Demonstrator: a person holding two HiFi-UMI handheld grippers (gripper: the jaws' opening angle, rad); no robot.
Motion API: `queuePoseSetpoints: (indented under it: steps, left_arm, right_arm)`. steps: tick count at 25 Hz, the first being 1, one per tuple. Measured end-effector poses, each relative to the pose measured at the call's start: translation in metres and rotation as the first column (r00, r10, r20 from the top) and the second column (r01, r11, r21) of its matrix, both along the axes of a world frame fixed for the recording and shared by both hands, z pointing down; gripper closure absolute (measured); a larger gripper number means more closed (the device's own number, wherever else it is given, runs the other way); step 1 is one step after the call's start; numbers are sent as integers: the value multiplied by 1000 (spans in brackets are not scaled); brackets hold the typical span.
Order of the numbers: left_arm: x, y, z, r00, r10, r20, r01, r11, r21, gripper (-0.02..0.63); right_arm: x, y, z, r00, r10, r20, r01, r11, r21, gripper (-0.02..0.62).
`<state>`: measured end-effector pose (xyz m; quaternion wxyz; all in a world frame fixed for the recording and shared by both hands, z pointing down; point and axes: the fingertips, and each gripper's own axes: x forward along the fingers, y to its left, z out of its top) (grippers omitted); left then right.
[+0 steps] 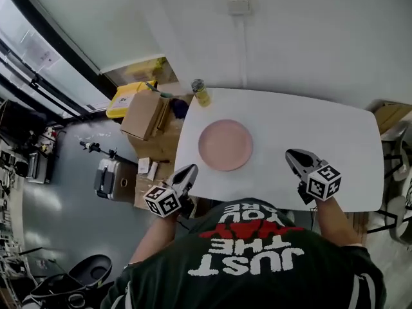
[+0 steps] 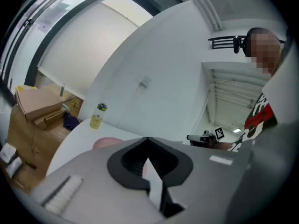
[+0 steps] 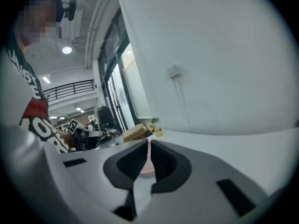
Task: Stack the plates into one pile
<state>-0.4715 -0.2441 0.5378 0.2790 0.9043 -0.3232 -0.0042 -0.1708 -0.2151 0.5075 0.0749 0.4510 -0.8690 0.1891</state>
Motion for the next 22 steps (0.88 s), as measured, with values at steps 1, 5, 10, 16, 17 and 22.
queuePoseSetpoints:
  steps: [1,5,10,16,17,22]
  left_arm:
    - [-16,-3,-4,999,39,19,-39,999,6,598]
    - [-59,-21,-23,983,179,46,-180,983,34,598]
    - [-69,-29,-46,967,255,15,-255,964,75,598]
    - [-61,-34,-70,965,262,-13,-259,959,119,598]
    - [-60,-34,-71,965,263,-16,-260,958,118,598]
    - [-52,-34,-78,961,276,-13,-272,952,141,598]
  right_arm:
    - [-22,-2,-2,999,28,24,-28,1000,-8,588]
    - [-91,-14,-9,994,108,29,-107,994,-10,588]
    - [-137,-9,-17,990,138,6,-138,990,-12,589]
    - [-143,-17,-30,986,165,-35,-165,986,19,589]
    - [-144,-17,-31,985,169,-39,-168,986,21,589]
    - [-144,-13,-34,984,156,-83,-153,988,37,590]
